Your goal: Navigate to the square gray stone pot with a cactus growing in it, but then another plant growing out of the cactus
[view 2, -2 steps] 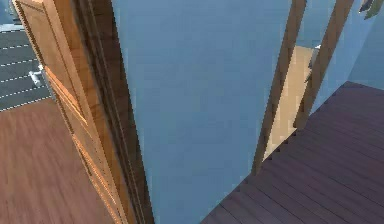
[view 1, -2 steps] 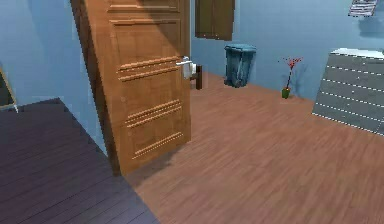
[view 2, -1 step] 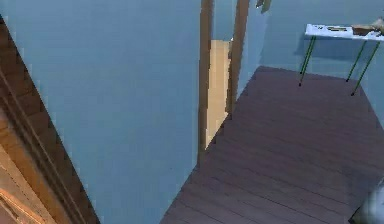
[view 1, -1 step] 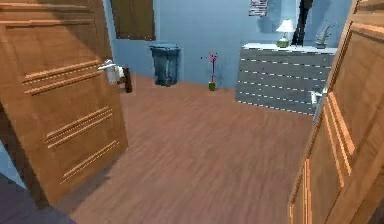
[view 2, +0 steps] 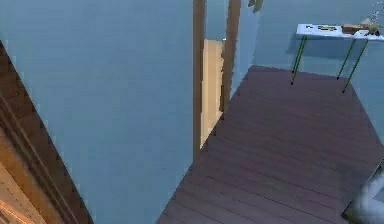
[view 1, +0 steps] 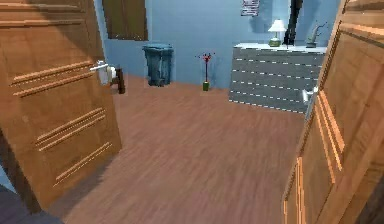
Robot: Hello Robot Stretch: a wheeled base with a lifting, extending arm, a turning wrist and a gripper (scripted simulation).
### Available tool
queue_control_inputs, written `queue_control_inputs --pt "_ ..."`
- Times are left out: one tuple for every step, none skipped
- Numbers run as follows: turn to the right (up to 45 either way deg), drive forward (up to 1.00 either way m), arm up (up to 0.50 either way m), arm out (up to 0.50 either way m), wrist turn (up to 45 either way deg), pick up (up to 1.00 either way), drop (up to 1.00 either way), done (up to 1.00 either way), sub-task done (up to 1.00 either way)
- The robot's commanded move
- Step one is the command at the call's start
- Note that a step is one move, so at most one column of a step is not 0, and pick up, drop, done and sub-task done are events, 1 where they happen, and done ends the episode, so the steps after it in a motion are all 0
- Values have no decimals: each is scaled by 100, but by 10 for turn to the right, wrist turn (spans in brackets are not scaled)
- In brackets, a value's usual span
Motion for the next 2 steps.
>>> queue_control_inputs --pt "-450 0 0 0 0 0 0 0 0" --pt "-180 0 0 0 0 0 0 0 0"
